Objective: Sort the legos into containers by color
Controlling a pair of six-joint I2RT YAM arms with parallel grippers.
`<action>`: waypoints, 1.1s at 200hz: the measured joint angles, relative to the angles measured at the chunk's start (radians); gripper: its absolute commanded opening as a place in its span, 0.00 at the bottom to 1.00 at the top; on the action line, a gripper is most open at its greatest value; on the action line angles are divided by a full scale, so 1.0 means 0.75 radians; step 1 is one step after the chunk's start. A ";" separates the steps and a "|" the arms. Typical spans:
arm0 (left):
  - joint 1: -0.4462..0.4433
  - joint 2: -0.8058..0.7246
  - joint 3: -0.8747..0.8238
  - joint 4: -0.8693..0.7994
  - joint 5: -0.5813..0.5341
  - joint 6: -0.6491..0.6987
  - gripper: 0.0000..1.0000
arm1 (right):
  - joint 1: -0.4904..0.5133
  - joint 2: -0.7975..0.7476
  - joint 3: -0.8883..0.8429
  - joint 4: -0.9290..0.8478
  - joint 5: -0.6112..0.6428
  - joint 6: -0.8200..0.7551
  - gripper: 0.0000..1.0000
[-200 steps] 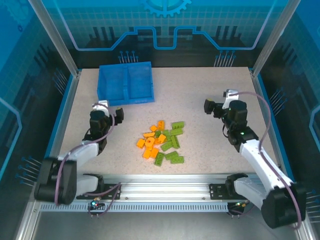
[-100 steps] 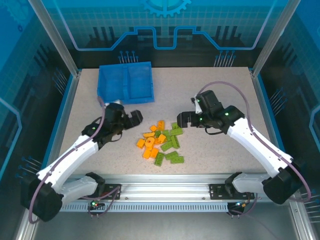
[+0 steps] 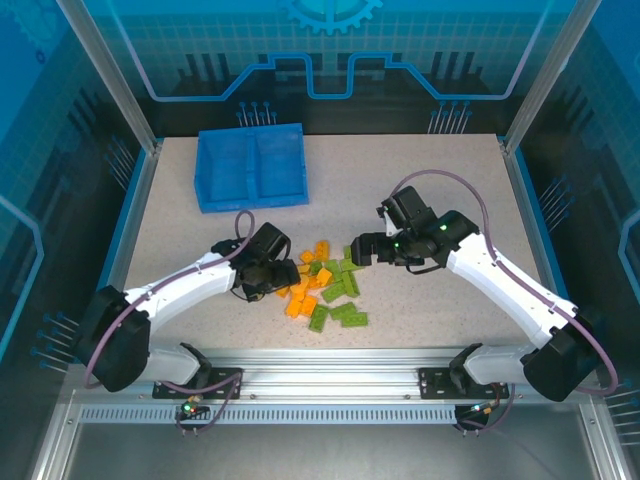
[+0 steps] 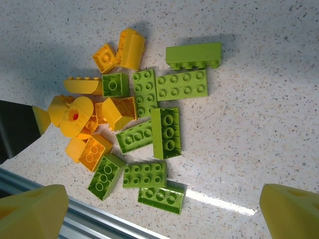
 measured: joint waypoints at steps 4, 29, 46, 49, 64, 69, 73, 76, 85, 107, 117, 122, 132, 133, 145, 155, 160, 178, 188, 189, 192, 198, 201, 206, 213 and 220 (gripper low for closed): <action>0.003 0.001 -0.001 0.001 -0.003 -0.002 0.75 | 0.000 0.000 0.000 0.000 0.000 0.004 1.00; 0.036 0.031 -0.001 0.013 -0.008 -0.022 0.71 | 0.004 0.000 0.000 -0.001 0.005 0.014 1.00; 0.068 0.063 -0.001 0.035 -0.005 -0.020 0.71 | 0.009 0.000 0.000 -0.006 0.006 0.025 1.00; 0.073 0.067 -0.001 0.039 -0.002 -0.018 0.72 | 0.009 0.000 0.000 -0.008 0.007 0.027 1.00; 0.093 0.094 -0.001 0.069 0.029 -0.005 0.75 | 0.014 0.000 0.000 -0.011 0.011 0.037 1.00; 0.097 0.104 -0.001 0.078 0.039 0.004 0.76 | 0.015 0.000 0.000 -0.011 0.012 0.039 1.00; 0.100 0.113 -0.001 0.086 0.048 0.012 0.77 | 0.016 0.000 0.000 -0.011 0.015 0.042 1.00; 0.102 0.119 -0.001 0.091 0.054 0.011 0.78 | 0.017 0.000 0.000 -0.011 0.016 0.043 1.00; 0.103 0.138 -0.001 0.101 0.073 0.019 0.78 | 0.017 0.000 0.000 -0.011 0.017 0.046 1.00; 0.103 0.175 -0.001 0.109 0.102 0.022 0.77 | 0.026 0.000 0.000 -0.020 0.031 0.056 1.00; 0.103 0.185 -0.002 0.108 0.104 0.022 0.76 | 0.030 0.000 0.000 -0.025 0.032 0.060 1.00; 0.103 0.187 -0.005 0.109 0.104 0.019 0.76 | 0.032 0.000 0.000 -0.026 0.035 0.062 1.00; 0.103 0.188 -0.015 0.108 0.103 0.017 0.75 | 0.034 -0.001 0.000 -0.031 0.036 0.064 1.00; 0.103 0.188 -0.016 0.108 0.103 0.016 0.75 | 0.034 -0.001 0.000 -0.031 0.036 0.064 1.00; 0.103 0.188 -0.030 0.105 0.102 0.012 0.74 | 0.034 -0.001 0.000 -0.035 0.040 0.064 1.00; 0.103 0.188 -0.043 0.099 0.102 0.013 0.74 | 0.034 -0.001 0.000 -0.035 0.041 0.064 1.00; 0.103 0.188 -0.050 0.096 0.102 0.013 0.74 | 0.034 -0.001 0.000 -0.035 0.041 0.064 1.00; 0.103 0.189 -0.062 0.074 0.096 0.019 0.74 | 0.034 -0.001 0.000 -0.035 0.041 0.064 1.00; 0.103 0.192 -0.062 0.064 0.094 0.023 0.74 | 0.035 -0.001 0.000 -0.035 0.041 0.064 1.00; 0.103 0.192 -0.062 0.064 0.092 0.023 0.74 | 0.035 -0.001 0.000 -0.035 0.041 0.065 1.00; 0.103 0.192 -0.062 0.063 0.091 0.024 0.73 | 0.035 -0.001 0.000 -0.035 0.041 0.064 1.00; 0.103 0.192 -0.062 0.060 0.086 0.025 0.73 | 0.035 -0.001 0.000 -0.035 0.041 0.064 1.00; 0.103 0.192 -0.062 0.059 0.082 0.028 0.72 | 0.035 -0.001 0.000 -0.035 0.041 0.065 1.00; 0.103 0.193 -0.062 0.058 0.077 0.034 0.71 | 0.035 -0.001 0.000 -0.035 0.041 0.065 1.00; 0.103 0.196 -0.062 0.057 0.069 0.041 0.68 | 0.035 -0.001 0.000 -0.035 0.041 0.065 1.00; 0.103 0.201 -0.062 0.055 0.060 0.044 0.66 | 0.035 -0.001 0.000 -0.035 0.041 0.068 1.00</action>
